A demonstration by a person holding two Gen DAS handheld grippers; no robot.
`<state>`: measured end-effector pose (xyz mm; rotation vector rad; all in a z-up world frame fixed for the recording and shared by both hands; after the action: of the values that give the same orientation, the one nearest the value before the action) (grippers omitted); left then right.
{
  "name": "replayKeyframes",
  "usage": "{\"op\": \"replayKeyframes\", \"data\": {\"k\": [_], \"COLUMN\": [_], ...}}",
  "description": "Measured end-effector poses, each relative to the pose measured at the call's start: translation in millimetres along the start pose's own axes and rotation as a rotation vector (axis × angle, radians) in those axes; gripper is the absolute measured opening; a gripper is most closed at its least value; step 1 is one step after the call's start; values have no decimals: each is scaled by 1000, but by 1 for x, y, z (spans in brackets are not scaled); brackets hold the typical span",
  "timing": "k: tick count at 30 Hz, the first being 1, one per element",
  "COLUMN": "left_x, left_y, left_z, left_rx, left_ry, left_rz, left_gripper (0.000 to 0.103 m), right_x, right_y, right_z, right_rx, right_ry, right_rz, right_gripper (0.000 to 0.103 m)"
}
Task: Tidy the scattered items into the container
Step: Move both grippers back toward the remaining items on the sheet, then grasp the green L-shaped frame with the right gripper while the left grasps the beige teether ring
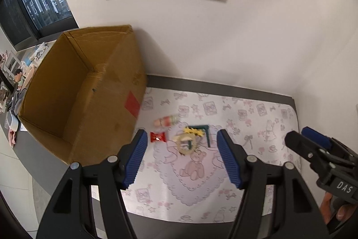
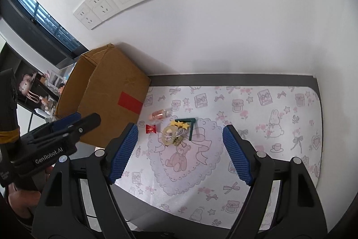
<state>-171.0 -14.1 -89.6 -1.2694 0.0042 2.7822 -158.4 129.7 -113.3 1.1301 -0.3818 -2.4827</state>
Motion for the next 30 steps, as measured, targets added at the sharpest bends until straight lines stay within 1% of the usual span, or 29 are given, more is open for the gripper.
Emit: {"op": "replayKeyframes", "data": {"k": [5,8,11,14,17,19,20,21,22,23,25,27,28,29,30], "left_x": [1,3,12,23,36,42,45,47,51,54,64,74,80,85,91], "left_y": [-9,-8,-6,-3,0,3,4,5,7,8,8,7,6,6,9], "left_z": [-15,-17,-19,-21,-26,-24,-25,-26,-28,-30,-37,-46,-52,-58,-62], "left_rx": [13,22,38,52,60,44,39,31,26,27,51,68,73,68,-28], "left_ry": [31,30,33,37,71,76,81,85,90,92,97,121,134,145,151], "left_rz": [20,24,14,-12,-34,-54,-61,-68,-74,-76,-83,-99,-115,-115,-56], "left_gripper": [63,63,63,63,63,63,63,63,63,63,63,63,63,63,63], "right_x": [3,5,10,19,25,27,29,31,33,35,41,52,58,64,70], "right_y": [-7,-7,-9,-13,-18,-18,-17,-16,-15,-14,-13,-15,-16,-17,-17], "right_z": [-7,-9,-11,-16,-18,-18,-19,-20,-22,-23,-27,-34,-40,-45,-50], "right_rx": [20,35,54,77,120,138,129,117,109,110,111,103,106,108,108], "right_ry": [13,11,2,0,0,3,15,28,42,52,69,95,114,132,145], "right_rz": [20,25,15,-9,-45,-53,-63,-74,-80,-78,-77,-91,-91,-87,-84], "right_gripper": [80,80,80,80,74,72,69,62,59,53,49,40,37,34,32]}}
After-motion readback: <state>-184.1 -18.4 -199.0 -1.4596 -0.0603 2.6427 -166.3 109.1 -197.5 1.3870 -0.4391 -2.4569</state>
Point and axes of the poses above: each gripper's, at about its wrist camera, not at the fingertips, and x roughly the way its jaws point, y to its left, z to its top, the point moved 10 cm from there along x, roughly the way its jaws point, and after that the axes turned 15 degrees about -y, right-handed, at the moved point
